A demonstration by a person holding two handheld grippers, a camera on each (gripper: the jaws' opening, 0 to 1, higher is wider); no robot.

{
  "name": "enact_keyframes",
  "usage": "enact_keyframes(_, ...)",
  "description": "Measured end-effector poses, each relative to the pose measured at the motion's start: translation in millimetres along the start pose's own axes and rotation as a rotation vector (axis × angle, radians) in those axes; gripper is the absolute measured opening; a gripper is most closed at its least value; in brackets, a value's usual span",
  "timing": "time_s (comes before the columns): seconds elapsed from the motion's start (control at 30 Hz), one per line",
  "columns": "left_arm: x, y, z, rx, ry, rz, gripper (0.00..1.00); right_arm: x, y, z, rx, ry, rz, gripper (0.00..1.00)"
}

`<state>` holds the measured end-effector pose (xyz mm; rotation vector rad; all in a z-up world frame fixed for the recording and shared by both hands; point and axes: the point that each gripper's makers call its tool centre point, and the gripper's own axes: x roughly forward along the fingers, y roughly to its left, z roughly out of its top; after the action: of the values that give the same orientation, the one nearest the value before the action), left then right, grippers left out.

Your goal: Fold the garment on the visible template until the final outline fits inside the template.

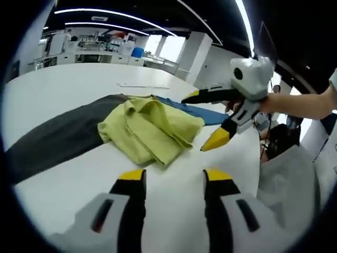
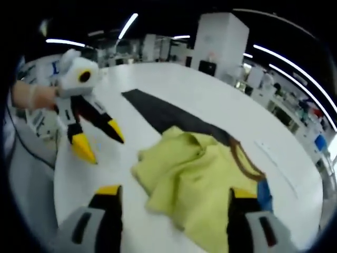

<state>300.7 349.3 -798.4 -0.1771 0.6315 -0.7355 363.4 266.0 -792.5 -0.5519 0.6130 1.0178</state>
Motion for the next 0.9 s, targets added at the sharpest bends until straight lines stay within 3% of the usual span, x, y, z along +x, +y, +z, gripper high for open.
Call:
enact_keyframes(0.37, 22, 10.3, -2.1, -0.090, 0.005, 0.025, 0.29, -3, 13, -6.4, -0.081, -0.030, -0.067, 0.46)
enact_keyframes(0.5, 28, 13.8, -3.9, -0.097, 0.015, 0.030, 0.27, 0, 22, -11.4, -0.165, -0.010, -0.071, 0.30)
enact_keyframes(0.6, 32, 17.1, -5.5, -0.118, 0.019, 0.035, 0.24, 7, 30, -20.3, -0.219, 0.023, -0.058, 0.28)
enact_keyframes(0.77, 37, 20.3, -3.7, -0.161, 0.011, 0.052, 0.19, 16, 35, -28.8, -0.345, 0.067, -0.059, 0.16)
enact_keyframes(0.9, 41, 15.6, -4.9, -0.166, 0.021, 0.045, 0.17, 20, 35, -33.0, -0.373, 0.077, -0.062, 0.10)
